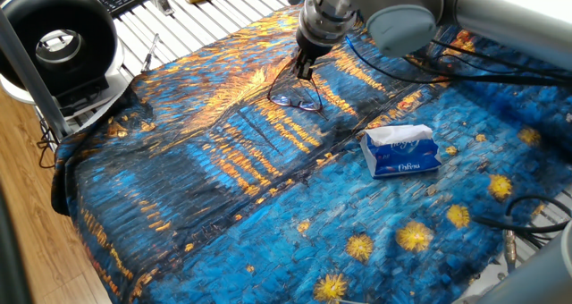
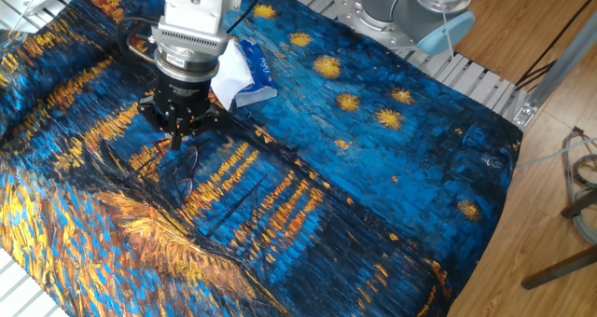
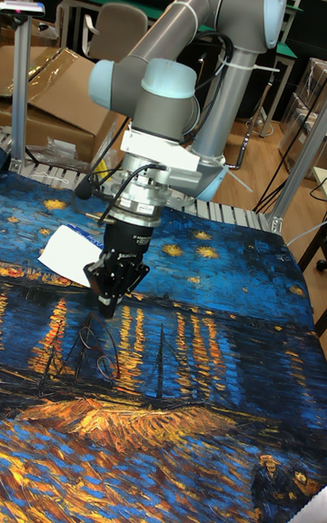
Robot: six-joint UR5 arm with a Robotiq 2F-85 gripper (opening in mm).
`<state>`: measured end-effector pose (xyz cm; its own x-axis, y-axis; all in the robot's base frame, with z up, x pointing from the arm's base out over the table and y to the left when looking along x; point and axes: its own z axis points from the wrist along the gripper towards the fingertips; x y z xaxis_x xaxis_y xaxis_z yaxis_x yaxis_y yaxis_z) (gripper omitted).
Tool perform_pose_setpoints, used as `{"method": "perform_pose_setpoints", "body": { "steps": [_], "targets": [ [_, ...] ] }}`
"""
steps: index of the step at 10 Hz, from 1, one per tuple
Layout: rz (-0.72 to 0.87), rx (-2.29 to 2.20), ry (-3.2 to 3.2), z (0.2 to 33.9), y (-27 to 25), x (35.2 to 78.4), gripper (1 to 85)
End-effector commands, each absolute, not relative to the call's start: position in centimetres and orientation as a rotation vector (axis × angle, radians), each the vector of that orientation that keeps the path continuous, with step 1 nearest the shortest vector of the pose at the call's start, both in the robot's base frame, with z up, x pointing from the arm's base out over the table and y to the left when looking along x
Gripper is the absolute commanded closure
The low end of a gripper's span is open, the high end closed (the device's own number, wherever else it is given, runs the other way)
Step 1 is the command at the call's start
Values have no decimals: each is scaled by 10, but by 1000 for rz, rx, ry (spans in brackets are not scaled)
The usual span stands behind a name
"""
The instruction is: Unfold the leg of the glasses (with one hand)
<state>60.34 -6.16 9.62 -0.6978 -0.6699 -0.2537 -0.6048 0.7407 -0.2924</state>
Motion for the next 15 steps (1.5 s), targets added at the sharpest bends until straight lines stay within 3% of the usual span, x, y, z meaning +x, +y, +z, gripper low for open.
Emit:
{"method": "perform_pose_setpoints", "body": {
  "steps": [1, 3, 9, 15],
  "targets": [
    [-288, -982, 2569, 93, -66, 614, 817],
    [-295, -980, 2549, 88, -72, 616, 823],
    [-510, -926, 2595, 96, -120, 609, 837],
    [-503, -881, 2646, 94, -122, 599, 837]
  ]
}}
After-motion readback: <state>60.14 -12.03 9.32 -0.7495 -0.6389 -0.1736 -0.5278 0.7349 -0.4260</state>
